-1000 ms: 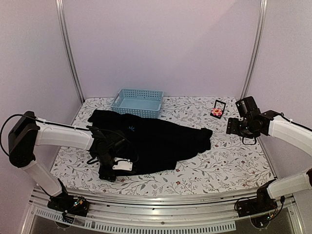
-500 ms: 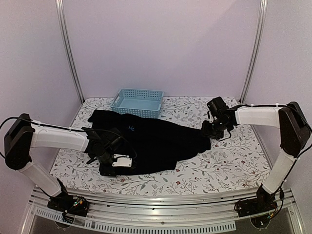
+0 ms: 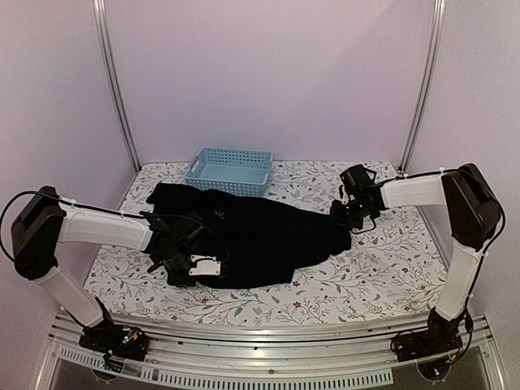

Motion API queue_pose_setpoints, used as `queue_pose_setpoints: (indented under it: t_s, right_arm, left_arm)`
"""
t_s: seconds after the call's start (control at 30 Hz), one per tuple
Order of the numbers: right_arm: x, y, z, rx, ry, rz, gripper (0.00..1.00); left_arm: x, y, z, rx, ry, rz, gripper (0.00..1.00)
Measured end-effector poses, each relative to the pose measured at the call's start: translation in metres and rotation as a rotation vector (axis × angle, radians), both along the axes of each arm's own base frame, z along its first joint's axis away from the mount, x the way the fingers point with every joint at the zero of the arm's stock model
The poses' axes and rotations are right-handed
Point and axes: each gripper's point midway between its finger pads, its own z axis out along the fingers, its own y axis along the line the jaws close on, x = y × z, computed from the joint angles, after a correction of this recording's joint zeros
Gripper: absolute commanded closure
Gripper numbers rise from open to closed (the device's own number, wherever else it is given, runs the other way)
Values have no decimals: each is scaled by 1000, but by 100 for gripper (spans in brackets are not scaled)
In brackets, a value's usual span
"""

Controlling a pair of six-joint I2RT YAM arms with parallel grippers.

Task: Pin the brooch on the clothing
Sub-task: Flatten out the crumpled clothing at the center of the board.

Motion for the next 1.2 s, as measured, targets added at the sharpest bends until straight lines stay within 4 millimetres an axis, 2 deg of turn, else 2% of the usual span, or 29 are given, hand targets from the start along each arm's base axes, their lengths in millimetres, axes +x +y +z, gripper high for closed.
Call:
queue_pose_setpoints:
  t_s: [0.1,0.17,0.23,0.3,0.33,0.37,0.4,0.47,0.5,0.57,0.63,0.7,0.77,0.8,0.87,0.97,1.07,1.2]
  right_arm:
    - [7,-2,3,15,-19,-1,100]
    - [10,-5,8,26,-30,6,100]
    - [13,-8,21,38,-54,23,100]
    - [17,-9,56,61,-113,48,100]
    - [18,-8,79,80,-158,63,100]
    - [20,-6,113,104,-226,82,100]
    - [20,-3,152,134,-307,104,100]
    - [10,-1,240,206,-495,148,100]
    - [-3,-3,290,247,-603,169,100]
    - [-40,-10,381,323,-809,220,100]
    - [-85,-21,453,385,-980,273,100]
    - [-122,-30,498,426,-1093,314,100]
    - [-150,-36,528,453,-1172,349,100]
    - [-159,-39,535,458,-1194,358,100]
    - [-167,-41,537,460,-1197,364,100]
    - [-161,-41,527,447,-1161,351,100]
    - [-145,-34,507,431,-1097,348,100]
    - [-105,-18,476,408,-1004,346,100]
  left_arm:
    - [8,8,5,3,-23,48,100]
    - [19,18,20,-11,-54,108,100]
    - [40,29,55,-65,-117,192,100]
    - [69,37,115,-165,-240,279,100]
    - [82,42,152,-223,-317,317,100]
    - [92,48,191,-276,-392,352,100]
    - [97,54,224,-316,-451,380,100]
    - [102,69,304,-409,-589,438,100]
    - [100,76,335,-443,-642,457,100]
    - [89,89,399,-514,-753,488,100]
    - [69,103,453,-581,-850,504,100]
    - [49,115,489,-621,-921,516,100]
    - [30,129,521,-656,-994,534,100]
    - [21,135,533,-668,-1026,544,100]
    - [6,147,549,-682,-1074,561,100]
    - [-4,156,551,-673,-1097,580,100]
    - [8,154,529,-614,-1055,591,100]
    - [51,137,475,-479,-938,586,100]
